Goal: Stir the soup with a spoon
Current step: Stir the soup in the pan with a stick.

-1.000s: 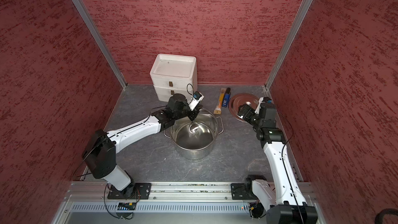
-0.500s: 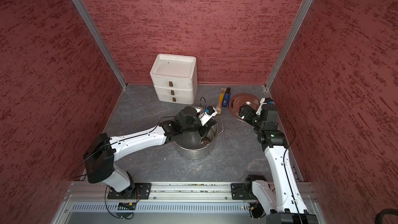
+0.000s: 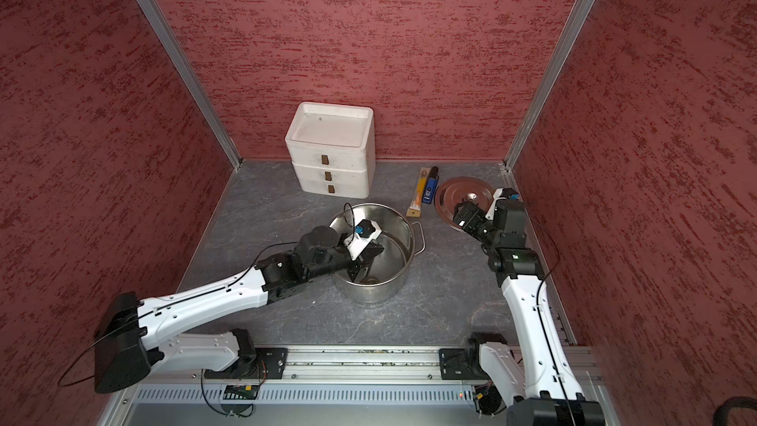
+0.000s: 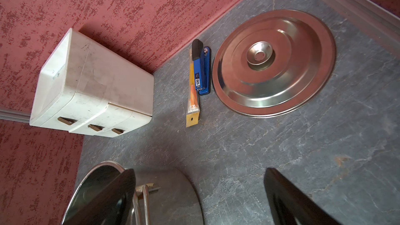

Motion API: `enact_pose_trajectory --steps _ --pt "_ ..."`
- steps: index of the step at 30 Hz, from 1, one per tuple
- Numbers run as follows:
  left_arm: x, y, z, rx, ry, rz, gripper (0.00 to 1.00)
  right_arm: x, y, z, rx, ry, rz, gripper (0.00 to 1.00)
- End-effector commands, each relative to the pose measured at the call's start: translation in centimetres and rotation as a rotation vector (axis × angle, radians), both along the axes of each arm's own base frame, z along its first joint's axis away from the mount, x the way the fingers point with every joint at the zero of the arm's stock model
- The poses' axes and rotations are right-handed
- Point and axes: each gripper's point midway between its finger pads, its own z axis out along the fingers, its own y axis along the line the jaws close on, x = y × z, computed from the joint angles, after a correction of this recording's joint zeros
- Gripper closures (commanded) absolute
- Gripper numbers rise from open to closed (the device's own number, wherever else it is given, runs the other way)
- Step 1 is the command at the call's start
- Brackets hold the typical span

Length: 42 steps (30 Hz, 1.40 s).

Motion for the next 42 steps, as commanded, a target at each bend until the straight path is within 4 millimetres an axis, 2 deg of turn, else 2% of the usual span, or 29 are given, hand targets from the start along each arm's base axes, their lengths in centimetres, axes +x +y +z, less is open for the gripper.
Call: enact_pose_trajectory --steps 1,5,8,10,14,19,22,28,31,35,39,42 --pt "2.0 3.3 -1.4 0.041 0.046 0.136 1.0 0.5 0.0 0.4 0.013 -0.029 -0.002 0.03" --pt "5.6 6.4 -1.2 0.044 0.021 0.26 1.0 0.8 0.0 0.6 0.013 -0.032 0.003 0.03" --pt "8.3 7.8 -0.9 0.052 -0.01 0.32 1.0 0.8 -0.1 1.0 0.01 -0.039 -0.001 0.03" --pt "9.8 7.9 -0.8 0.051 -0.021 0.333 1.0 0.9 -0.1 1.0 0.006 -0.035 -0.001 0.03" --pt "12.4 6.5 -0.3 0.039 -0.047 0.314 1.0 0.8 -0.3 1.5 -0.003 -0.04 -0.008 0.03" --pt "14.9 2.9 0.8 0.005 -0.078 0.239 1.0 0.6 -0.6 2.0 -0.013 -0.048 -0.022 0.03" --pt "15.5 0.3 1.1 -0.005 -0.088 0.181 1.0 0.5 -0.6 2.1 -0.018 -0.045 -0.025 0.03" --pt "14.5 -5.2 1.7 -0.034 -0.102 0.051 1.0 0.0 -1.0 2.3 -0.039 -0.047 -0.037 0.03" --pt "12.8 -7.7 2.1 -0.05 -0.102 -0.017 1.0 -0.1 -1.0 2.2 -0.041 -0.045 -0.038 0.03" --pt "9.5 -10.5 2.2 -0.062 -0.084 -0.111 1.0 -0.1 -1.0 1.9 -0.038 -0.042 -0.037 0.02" --pt "6.3 -11.6 1.9 -0.053 -0.062 -0.169 1.0 -0.1 -0.8 1.7 -0.032 -0.042 -0.03 0.02" --pt "4.1 -11.2 1.5 -0.037 -0.042 -0.183 1.0 -0.1 -0.7 1.5 -0.03 -0.044 -0.024 0.03"
